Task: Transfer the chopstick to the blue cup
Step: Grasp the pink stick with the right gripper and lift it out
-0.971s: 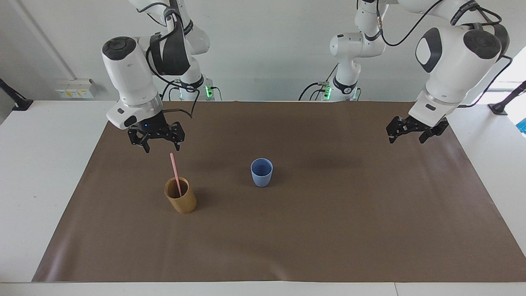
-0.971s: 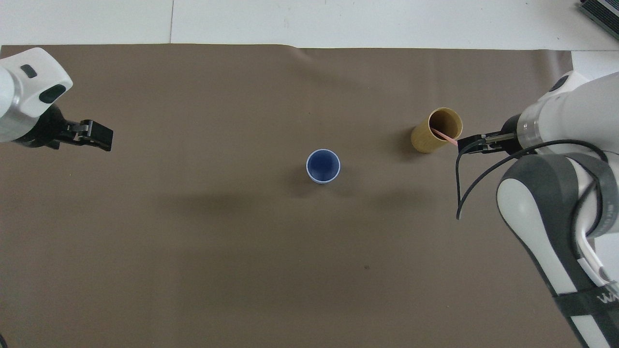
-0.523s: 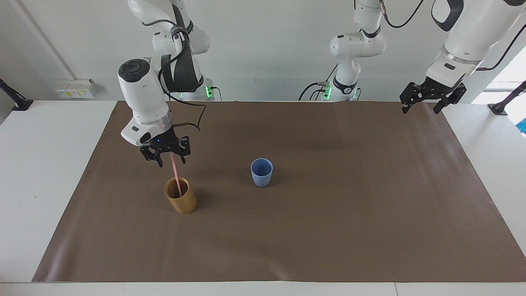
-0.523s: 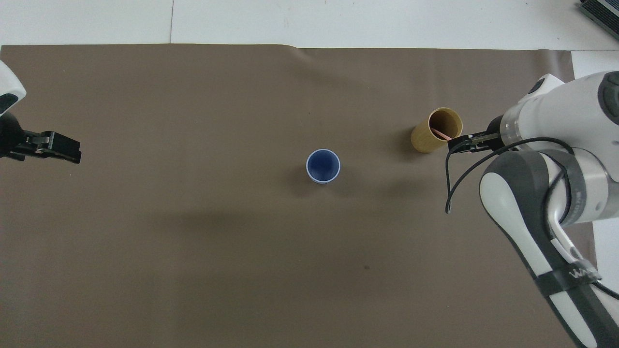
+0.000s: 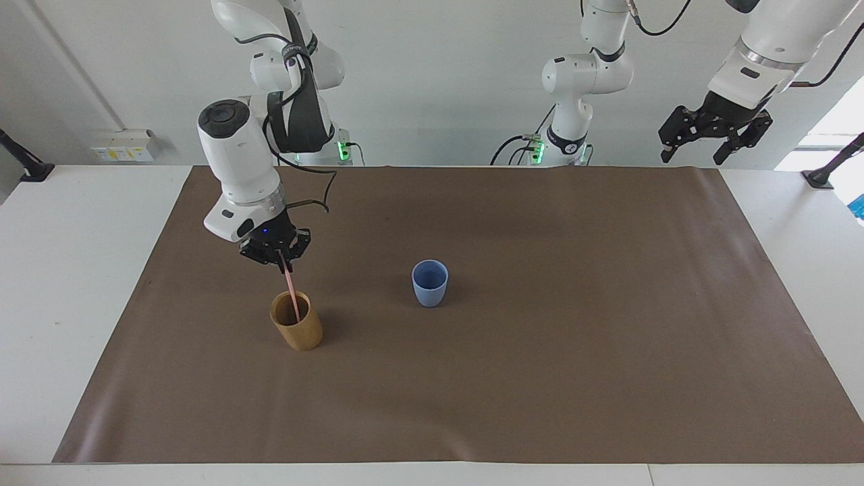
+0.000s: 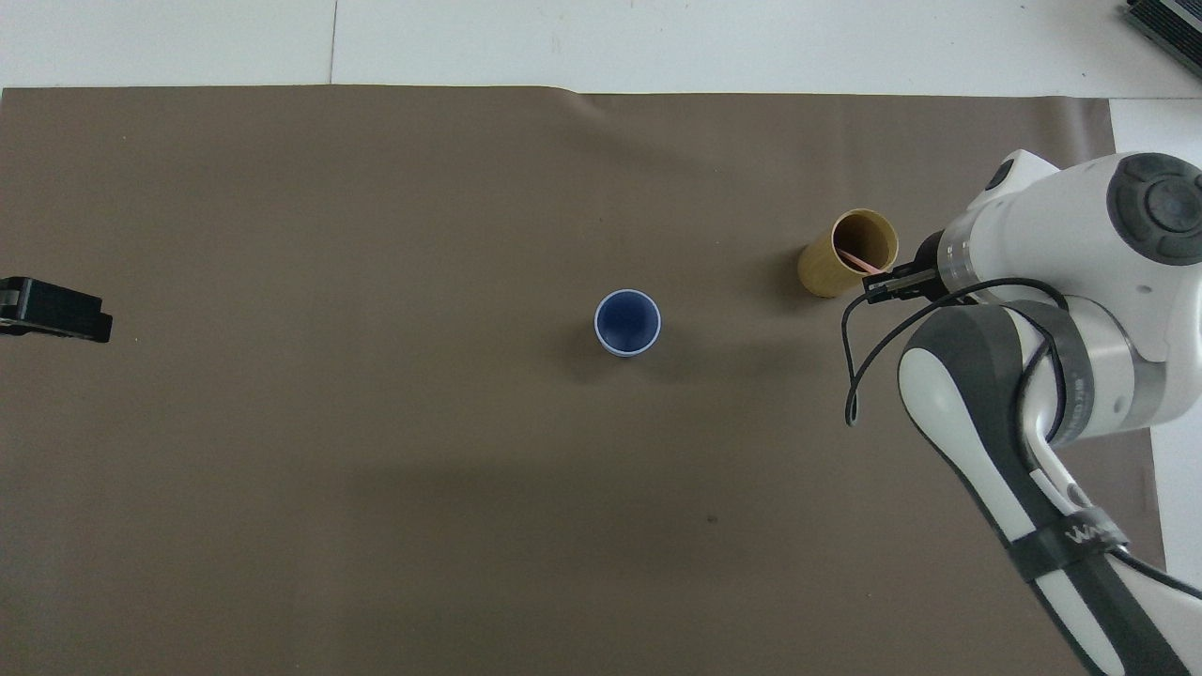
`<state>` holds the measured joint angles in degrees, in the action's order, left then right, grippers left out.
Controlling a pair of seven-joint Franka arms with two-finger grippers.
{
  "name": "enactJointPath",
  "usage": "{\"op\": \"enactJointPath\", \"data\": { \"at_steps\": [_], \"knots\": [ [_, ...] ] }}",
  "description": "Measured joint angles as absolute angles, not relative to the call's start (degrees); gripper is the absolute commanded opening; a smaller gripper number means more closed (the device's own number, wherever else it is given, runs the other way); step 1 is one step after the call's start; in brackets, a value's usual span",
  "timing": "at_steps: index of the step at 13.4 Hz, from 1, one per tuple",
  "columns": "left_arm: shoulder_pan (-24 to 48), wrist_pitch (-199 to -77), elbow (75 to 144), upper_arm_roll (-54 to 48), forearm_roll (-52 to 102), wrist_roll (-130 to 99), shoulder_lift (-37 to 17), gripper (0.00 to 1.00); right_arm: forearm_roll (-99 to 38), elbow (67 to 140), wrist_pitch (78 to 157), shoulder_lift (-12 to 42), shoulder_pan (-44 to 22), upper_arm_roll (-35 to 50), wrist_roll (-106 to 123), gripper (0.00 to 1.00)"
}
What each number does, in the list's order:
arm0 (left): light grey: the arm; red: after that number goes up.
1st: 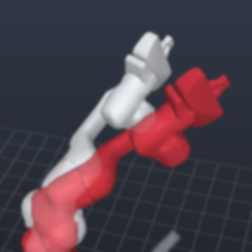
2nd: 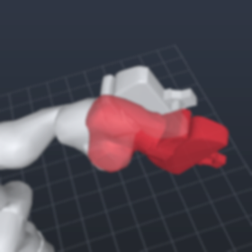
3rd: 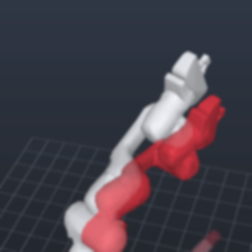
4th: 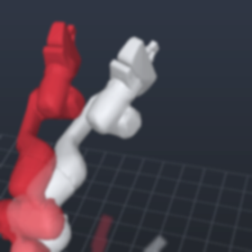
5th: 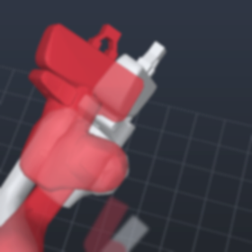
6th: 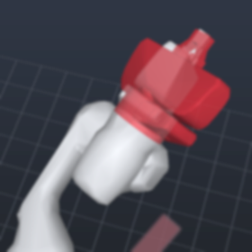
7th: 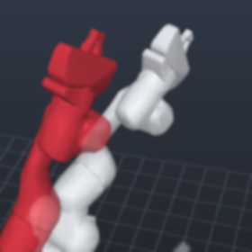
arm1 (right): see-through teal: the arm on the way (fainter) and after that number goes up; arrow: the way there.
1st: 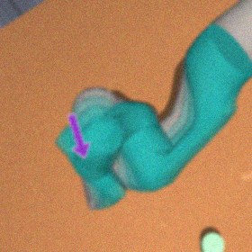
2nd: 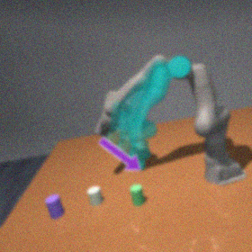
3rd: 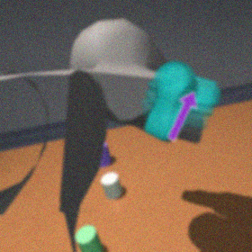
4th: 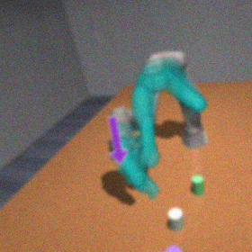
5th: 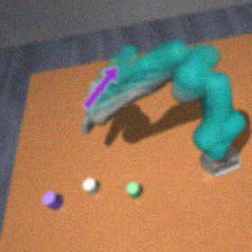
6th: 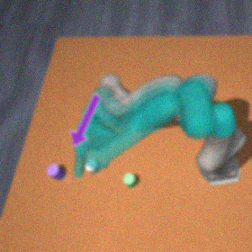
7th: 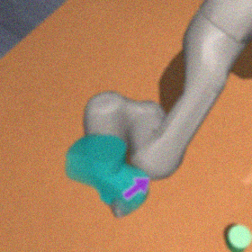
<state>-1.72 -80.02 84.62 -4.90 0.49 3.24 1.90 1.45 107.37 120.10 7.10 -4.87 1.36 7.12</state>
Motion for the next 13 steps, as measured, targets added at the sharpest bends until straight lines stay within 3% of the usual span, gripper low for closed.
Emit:
{"op": "enactJointPath", "data": {
  "at_steps": [4, 9, 13],
  "knots": [
    [-1.72, -79.32, 83.12, -4.93, 0.99, 3.47, 2.05, 1.00, 1.41, 105.08, 117.85, 6.45, -4.92, 1.45, 7.14, 0.00],
    [-1.72, -79.16, 82.84, -4.88, 1.05, 3.56, 2.34, 1.00, 0.36, 94.73, 99.70, 3.63, -4.95, 1.50, 3.55, 0.00],
    [-1.72, -78.69, 82.83, -5.25, 1.07, 3.55, 3.28, 1.00, -3.46, 92.84, 95.11, 1.85, -5.73, 2.06, -7.24, 0.00]
  ]
}}
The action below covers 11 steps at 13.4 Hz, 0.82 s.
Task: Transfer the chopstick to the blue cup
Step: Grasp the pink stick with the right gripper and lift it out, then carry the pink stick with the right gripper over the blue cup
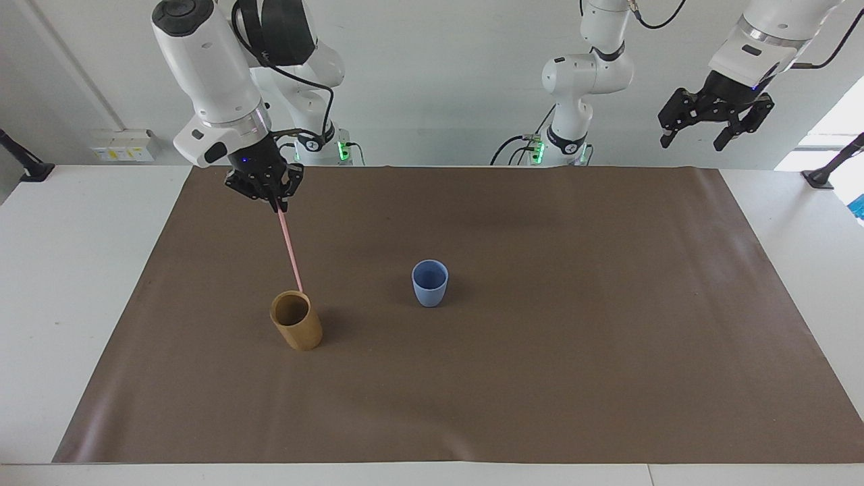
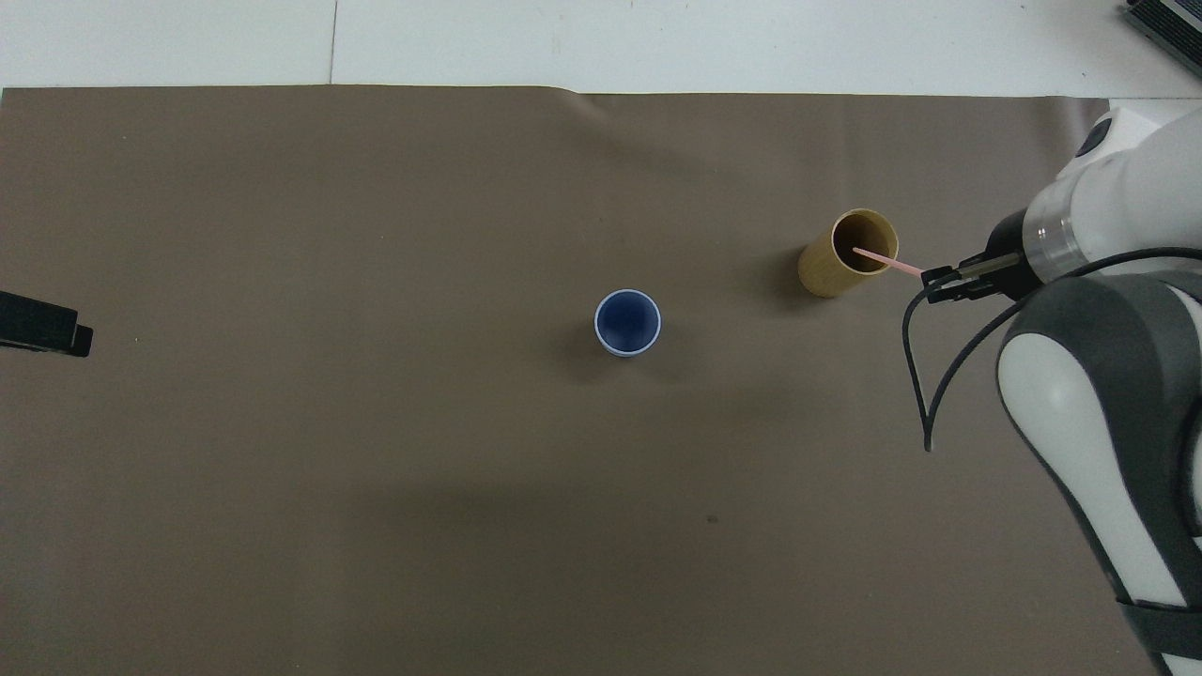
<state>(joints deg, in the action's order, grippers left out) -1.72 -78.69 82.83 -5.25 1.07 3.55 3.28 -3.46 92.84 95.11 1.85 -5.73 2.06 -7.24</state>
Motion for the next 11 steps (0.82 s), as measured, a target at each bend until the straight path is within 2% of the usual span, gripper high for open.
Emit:
{"op": "enactJointPath", "data": {
  "at_steps": [4, 11],
  "knots": [
    [-1.72, -78.64, 82.83, -5.11, 1.07, 3.55, 3.32, 1.00, -8.95, 92.24, 95.14, 1.93, -6.07, 4.53, -25.27, 0.00],
    [-1.72, -78.60, 82.83, -5.10, 1.07, 3.55, 3.32, 1.00, -17.00, 89.76, 95.08, 2.35, -12.80, 6.23, -52.23, 0.00]
  ]
}}
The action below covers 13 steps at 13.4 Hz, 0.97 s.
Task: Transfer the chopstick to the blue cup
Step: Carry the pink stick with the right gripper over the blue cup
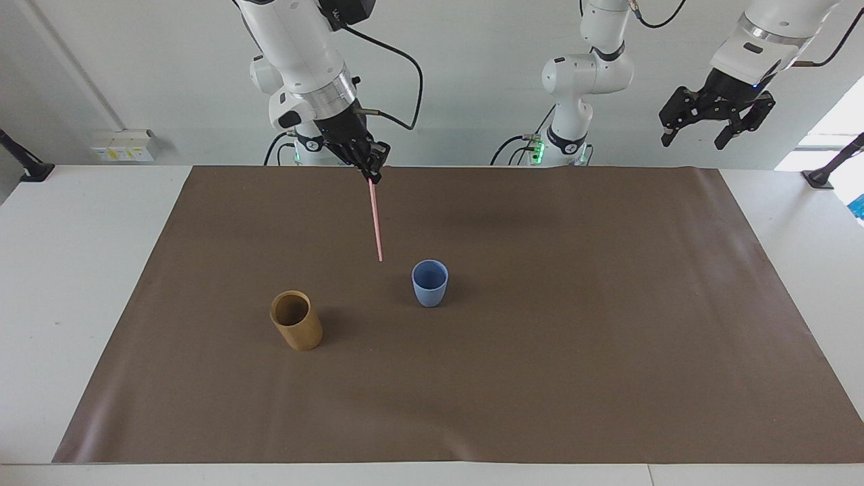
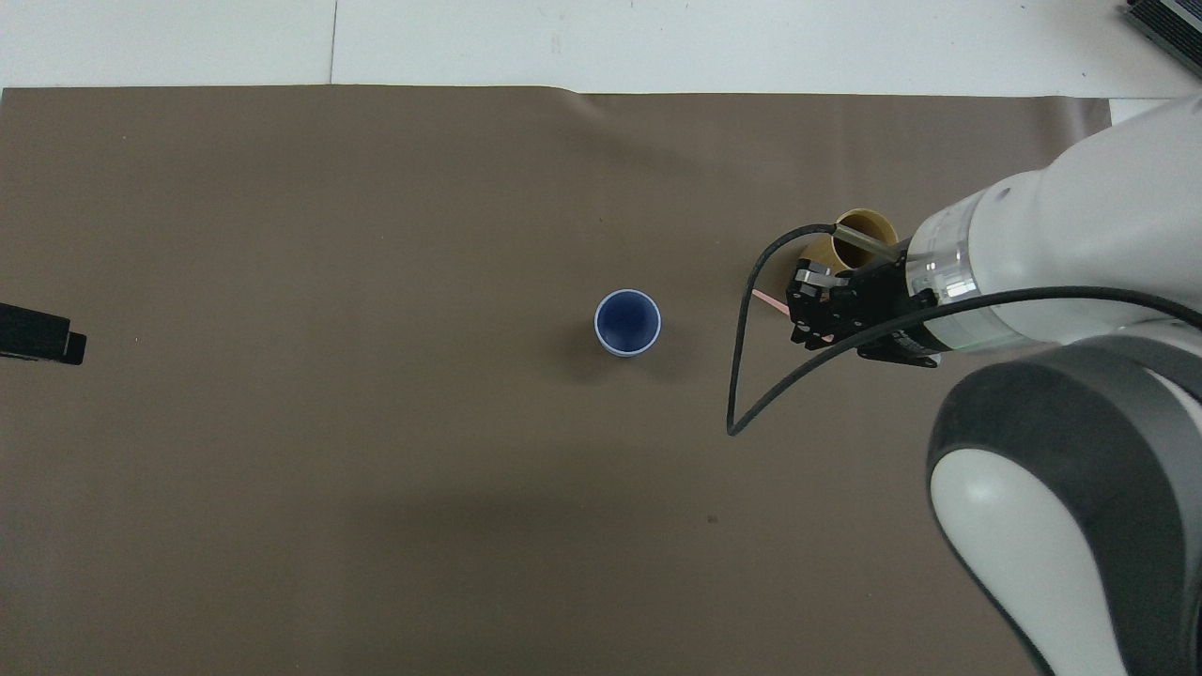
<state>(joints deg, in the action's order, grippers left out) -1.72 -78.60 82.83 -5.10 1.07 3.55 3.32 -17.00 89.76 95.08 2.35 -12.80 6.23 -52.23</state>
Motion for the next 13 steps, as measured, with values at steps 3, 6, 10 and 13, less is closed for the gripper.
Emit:
{"op": "enactJointPath", "data": {
  "at_steps": [3, 6, 10, 13],
  "knots": [
    [-1.72, -78.59, 82.83, -5.10, 1.07, 3.55, 3.32, 1.00, -19.50, 87.41, 94.54, 4.85, -13.63, 6.23, -59.14, 0.00],
    [-1.72, -78.58, 82.83, -5.10, 1.07, 3.55, 3.32, 1.00, -21.77, 85.97, 94.41, 7.37, -13.91, 6.18, -62.55, 0.00],
    [-1.72, -78.57, 82.83, -5.10, 1.07, 3.55, 3.32, 1.00, -23.07, 81.55, 94.70, 12.18, -15.14, 6.21, -68.79, 0.00],
    [-1.72, -78.56, 82.83, -5.10, 1.07, 3.55, 3.32, 1.00, -23.07, 79.70, 95.86, 14.13, -16.10, 6.22, -69.78, 0.00]
  ]
}}
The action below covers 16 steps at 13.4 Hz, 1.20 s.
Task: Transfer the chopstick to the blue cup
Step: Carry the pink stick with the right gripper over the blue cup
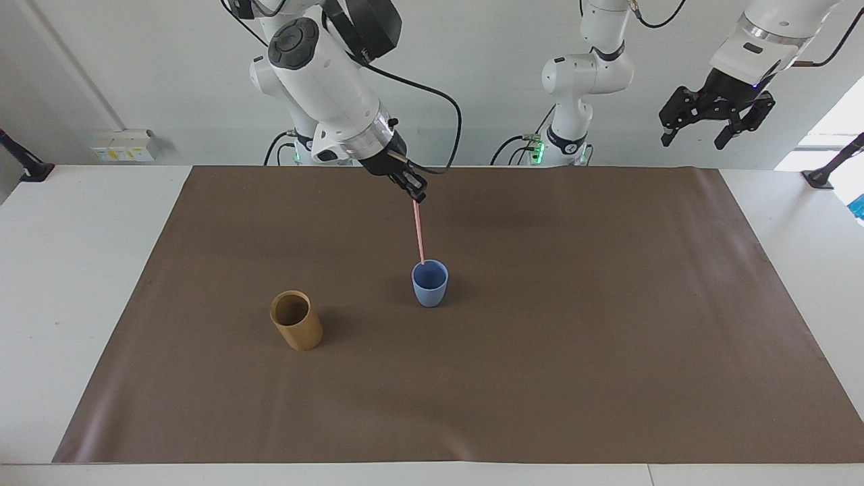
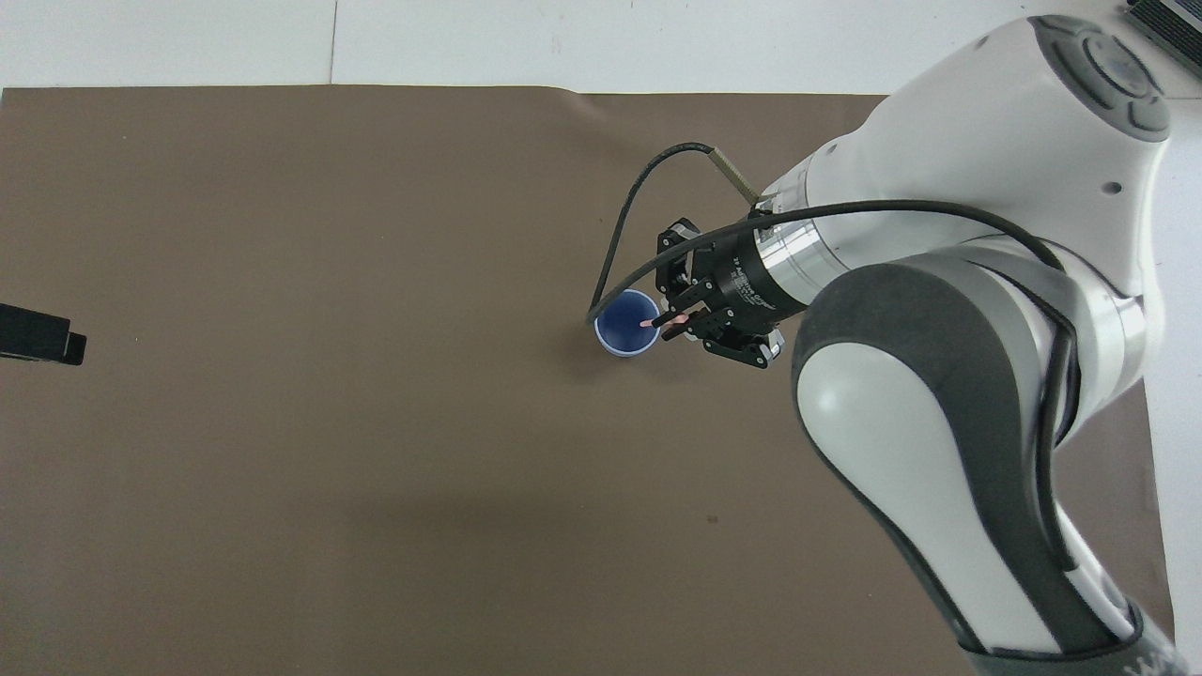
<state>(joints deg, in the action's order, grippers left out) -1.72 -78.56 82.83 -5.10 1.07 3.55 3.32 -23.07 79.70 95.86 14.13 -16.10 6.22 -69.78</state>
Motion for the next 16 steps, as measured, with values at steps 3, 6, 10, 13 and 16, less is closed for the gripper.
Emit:
{"op": "enactJointPath", "data": {
  "at_steps": [3, 6, 10, 13, 16],
  "knots": [
    [-1.72, -78.55, 82.83, -5.10, 1.07, 3.55, 3.32, 1.00, -23.07, 79.54, 97.37, 15.21, -16.23, 6.20, -69.84, 0.00],
    [-1.72, -78.55, 82.83, -5.10, 1.07, 3.55, 3.32, 1.00, -23.25, 79.54, 99.51, 15.84, -16.26, 6.21, -69.84, 0.00],
    [-1.72, -78.55, 82.83, -5.10, 1.07, 3.55, 3.32, 1.00, -23.31, 79.96, 100.23, 16.73, -16.59, 6.22, -69.84, 0.00],
    [-1.72, -78.49, 82.83, -5.10, 1.07, 3.55, 3.32, 1.00, -23.31, 82.12, 100.40, 17.60, -16.71, 6.22, -69.84, 0.00],
    [-1.72, -78.48, 82.83, -5.10, 1.07, 3.55, 3.36, 1.00, -23.31, 83.38, 101.99, 17.93, -16.91, 6.23, -69.84, 0.00]
  ]
}}
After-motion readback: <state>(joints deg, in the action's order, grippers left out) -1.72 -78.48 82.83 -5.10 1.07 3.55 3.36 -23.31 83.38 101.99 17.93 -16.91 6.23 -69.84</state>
